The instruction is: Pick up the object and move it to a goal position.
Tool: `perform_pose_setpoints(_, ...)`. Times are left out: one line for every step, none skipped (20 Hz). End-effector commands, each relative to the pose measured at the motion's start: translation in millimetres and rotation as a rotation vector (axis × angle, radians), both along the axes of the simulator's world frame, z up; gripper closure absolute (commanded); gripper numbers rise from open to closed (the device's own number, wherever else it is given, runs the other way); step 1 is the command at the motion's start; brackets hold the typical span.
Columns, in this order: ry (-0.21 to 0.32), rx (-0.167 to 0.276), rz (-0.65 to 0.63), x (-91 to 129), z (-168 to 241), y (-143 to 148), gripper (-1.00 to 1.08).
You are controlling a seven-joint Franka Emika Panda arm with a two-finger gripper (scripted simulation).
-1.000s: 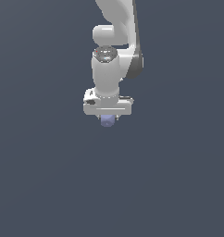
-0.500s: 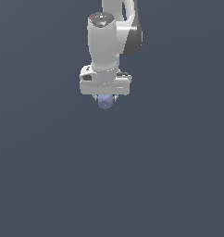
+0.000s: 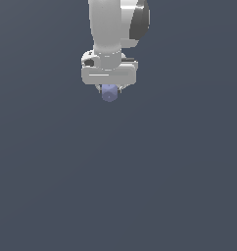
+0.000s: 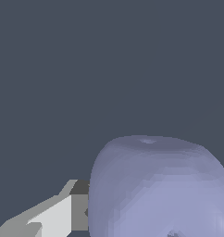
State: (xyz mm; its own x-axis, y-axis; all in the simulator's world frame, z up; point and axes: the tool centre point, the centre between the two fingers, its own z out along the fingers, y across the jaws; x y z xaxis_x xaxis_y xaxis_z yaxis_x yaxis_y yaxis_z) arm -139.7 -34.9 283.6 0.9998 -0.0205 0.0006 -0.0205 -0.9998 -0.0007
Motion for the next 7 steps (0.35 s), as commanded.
perform_pose_setpoints(0.001,0.0,0.0,-5.7,7.2,-0.9,1.08)
perform_pose_setpoints(0.001,0.0,0.0,-7.1,9.2,-1.3,1.08)
perform_pose_setpoints(0.001,0.0,0.0,-8.3,11.0,-1.6,1.08)
perform_pose_setpoints(0.001,0.0,0.0,-9.1,12.4,-1.8,1.08)
perform_pose_setpoints(0.001,0.0,0.0,-9.7,13.5,-2.0,1.08)
perform_pose_setpoints(0.001,0.0,0.0,-10.0,14.1,-2.1,1.08)
perform_pose_setpoints(0.001,0.0,0.0,-10.1,14.3,-2.2,1.08)
